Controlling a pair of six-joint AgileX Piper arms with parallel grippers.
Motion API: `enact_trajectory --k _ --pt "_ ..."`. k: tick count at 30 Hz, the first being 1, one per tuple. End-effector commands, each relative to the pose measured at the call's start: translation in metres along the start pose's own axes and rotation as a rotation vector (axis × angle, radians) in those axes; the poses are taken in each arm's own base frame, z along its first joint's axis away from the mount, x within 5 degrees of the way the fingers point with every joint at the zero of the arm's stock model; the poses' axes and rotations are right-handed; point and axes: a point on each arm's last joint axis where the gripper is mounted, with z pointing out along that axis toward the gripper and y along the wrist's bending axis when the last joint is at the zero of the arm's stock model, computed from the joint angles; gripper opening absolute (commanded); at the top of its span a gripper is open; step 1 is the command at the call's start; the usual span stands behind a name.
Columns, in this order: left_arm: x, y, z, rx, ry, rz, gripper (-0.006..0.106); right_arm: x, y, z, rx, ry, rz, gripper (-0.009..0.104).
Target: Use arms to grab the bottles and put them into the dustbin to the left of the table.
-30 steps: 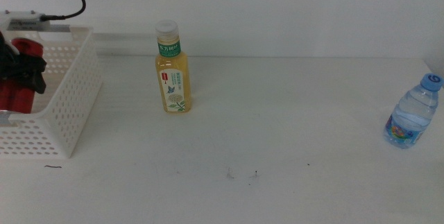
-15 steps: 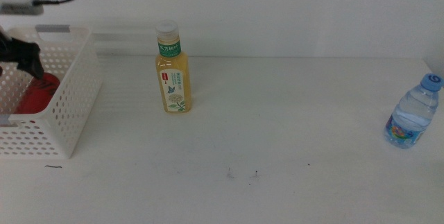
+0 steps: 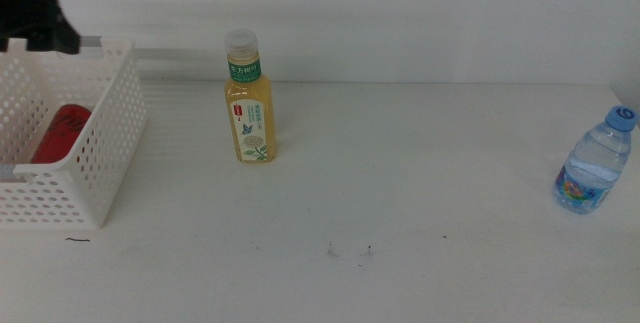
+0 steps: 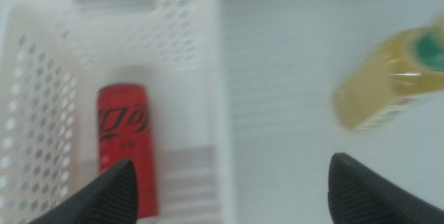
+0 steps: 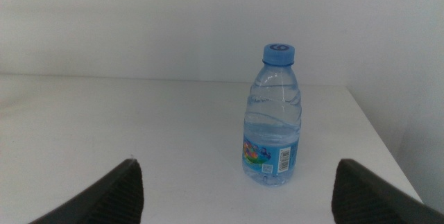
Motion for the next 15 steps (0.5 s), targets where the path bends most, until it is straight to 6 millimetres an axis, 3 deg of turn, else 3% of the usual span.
enact_trajectory --k 1,8,15 --pt "0.007 -0.023 -0.015 0.021 -0.084 0.025 0.094 0.000 -0.001 0.000 0.009 -0.010 -0.007 0.083" --pt "0.043 -0.077 -0.035 0.075 -0.265 0.102 0.094 0.000 -0.001 0.000 0.009 -0.010 -0.007 0.083" --pt "0.087 -0.105 -0.042 0.152 -0.373 0.099 0.094 0.000 -0.001 0.000 0.009 -0.010 -0.007 0.083"
